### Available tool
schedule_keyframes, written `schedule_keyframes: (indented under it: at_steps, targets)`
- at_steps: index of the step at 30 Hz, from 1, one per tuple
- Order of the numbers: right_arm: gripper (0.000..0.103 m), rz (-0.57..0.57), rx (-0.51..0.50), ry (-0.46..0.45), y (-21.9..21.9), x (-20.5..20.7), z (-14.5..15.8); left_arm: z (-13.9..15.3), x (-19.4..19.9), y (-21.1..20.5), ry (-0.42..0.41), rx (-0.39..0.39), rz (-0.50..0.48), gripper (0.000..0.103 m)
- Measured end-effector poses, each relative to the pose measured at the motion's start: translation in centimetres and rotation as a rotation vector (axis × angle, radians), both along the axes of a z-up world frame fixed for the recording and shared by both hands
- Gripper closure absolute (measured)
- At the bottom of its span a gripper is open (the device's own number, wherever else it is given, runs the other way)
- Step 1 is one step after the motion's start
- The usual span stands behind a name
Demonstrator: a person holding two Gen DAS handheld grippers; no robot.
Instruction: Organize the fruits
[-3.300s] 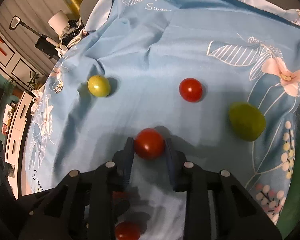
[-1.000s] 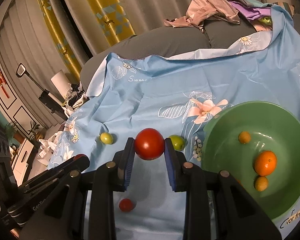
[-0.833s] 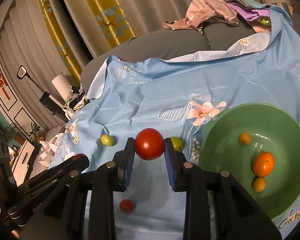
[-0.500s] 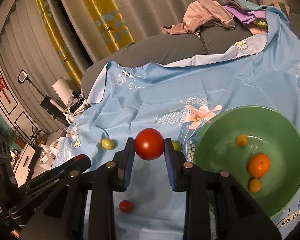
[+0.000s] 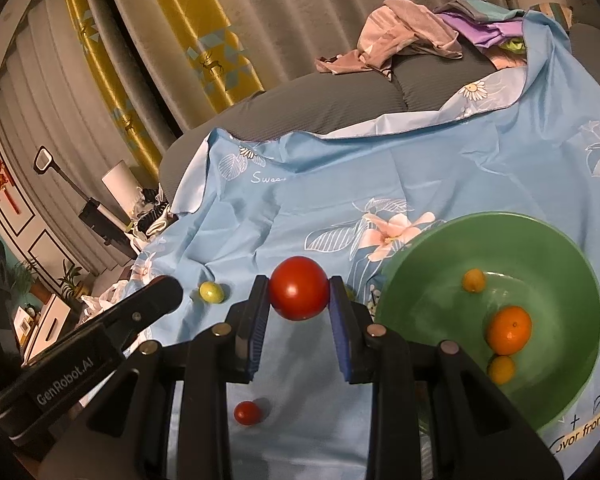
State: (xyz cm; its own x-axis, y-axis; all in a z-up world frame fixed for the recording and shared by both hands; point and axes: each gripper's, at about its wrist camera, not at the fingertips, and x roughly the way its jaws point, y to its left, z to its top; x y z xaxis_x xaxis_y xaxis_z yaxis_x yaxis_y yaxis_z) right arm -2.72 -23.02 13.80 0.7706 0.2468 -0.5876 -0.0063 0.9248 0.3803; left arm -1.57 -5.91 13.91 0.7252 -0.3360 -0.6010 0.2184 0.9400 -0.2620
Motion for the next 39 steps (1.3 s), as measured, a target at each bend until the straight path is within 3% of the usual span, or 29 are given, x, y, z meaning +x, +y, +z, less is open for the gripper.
schedule_keyframes:
  at_steps: [10,21,28,39]
  targets:
    - [0.073,-0.031,0.006,-0.018,-0.9,-0.6,0.4,0.1,-0.1,-1.5,-0.023,0.038,-0.02,0.073]
    - [0.073,-0.111,0.03,-0.042,-3.7,-1.9,0.8,1.8,-0.4,-5.7,-0.082,0.07,-0.142,0.073]
    - [0.073,-0.164,0.016,-0.031,-4.9,-2.2,0.6,2.7,0.3,-7.0,-0.047,0.025,-0.257,0.073]
    - [0.073,-0.197,0.007,-0.018,-5.6,-2.4,0.5,1.8,0.3,-6.9,-0.039,0.003,-0.265,0.073]
